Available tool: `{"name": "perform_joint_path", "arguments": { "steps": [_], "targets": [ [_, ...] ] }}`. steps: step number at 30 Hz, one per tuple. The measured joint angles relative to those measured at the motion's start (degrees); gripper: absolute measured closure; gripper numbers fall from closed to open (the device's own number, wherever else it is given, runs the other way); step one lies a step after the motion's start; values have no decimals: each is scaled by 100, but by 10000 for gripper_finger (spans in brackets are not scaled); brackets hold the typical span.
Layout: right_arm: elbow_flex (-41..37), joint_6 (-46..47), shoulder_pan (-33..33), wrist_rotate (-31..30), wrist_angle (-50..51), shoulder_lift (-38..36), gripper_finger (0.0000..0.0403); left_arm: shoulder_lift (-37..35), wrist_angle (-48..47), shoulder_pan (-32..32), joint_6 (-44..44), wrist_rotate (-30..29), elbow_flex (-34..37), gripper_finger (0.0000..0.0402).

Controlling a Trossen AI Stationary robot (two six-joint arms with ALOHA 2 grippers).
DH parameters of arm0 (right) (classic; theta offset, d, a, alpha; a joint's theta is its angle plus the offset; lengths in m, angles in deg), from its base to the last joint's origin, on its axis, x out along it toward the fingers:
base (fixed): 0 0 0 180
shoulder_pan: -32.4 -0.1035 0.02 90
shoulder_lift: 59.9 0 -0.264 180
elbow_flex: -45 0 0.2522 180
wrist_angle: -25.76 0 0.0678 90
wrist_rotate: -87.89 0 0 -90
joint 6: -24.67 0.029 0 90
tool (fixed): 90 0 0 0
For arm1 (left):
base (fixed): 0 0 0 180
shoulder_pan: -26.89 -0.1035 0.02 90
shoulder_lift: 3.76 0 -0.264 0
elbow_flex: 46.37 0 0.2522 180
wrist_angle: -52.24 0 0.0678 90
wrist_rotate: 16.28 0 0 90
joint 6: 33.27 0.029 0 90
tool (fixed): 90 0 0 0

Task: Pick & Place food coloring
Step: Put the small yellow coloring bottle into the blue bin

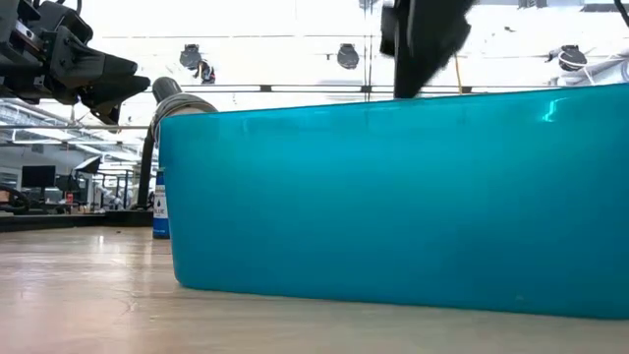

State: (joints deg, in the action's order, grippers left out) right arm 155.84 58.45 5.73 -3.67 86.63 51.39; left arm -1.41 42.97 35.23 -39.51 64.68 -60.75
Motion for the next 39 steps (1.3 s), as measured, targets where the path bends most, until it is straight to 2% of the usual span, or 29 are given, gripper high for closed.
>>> {"name": "perform_joint_path", "arguments": {
  "steps": [7, 12, 16, 23, 28, 35, 39],
  "targets": [
    [7, -94, 225, -1020, 812, -617, 233, 0, 0, 0, 0, -2, -2, 250],
    [7, -209, 794, -1050, 1879, -738, 213, 0, 0, 0, 0, -2, 0, 249],
    [-1, -502, 1394, -1065, 2202, -703, 189, 0, 1, 0, 0, -2, 0, 249],
    [-773, -1040, 2255, -995, 1920, -700, 189, 0, 0, 2, 0, 0, 0, 249],
    [-1567, -1070, 2730, -449, 1519, -696, 197, 0, 2, 0, 0, 0, 0, 249],
    [-2326, -1066, 2972, 5, 450, -701, 196, 0, 2, 2, 0, 0, 0, 249],
    [-2596, -1069, 2964, 33, 26, -703, 199, 0, 2, 0, 0, -1, -2, 249]
  ]
}}
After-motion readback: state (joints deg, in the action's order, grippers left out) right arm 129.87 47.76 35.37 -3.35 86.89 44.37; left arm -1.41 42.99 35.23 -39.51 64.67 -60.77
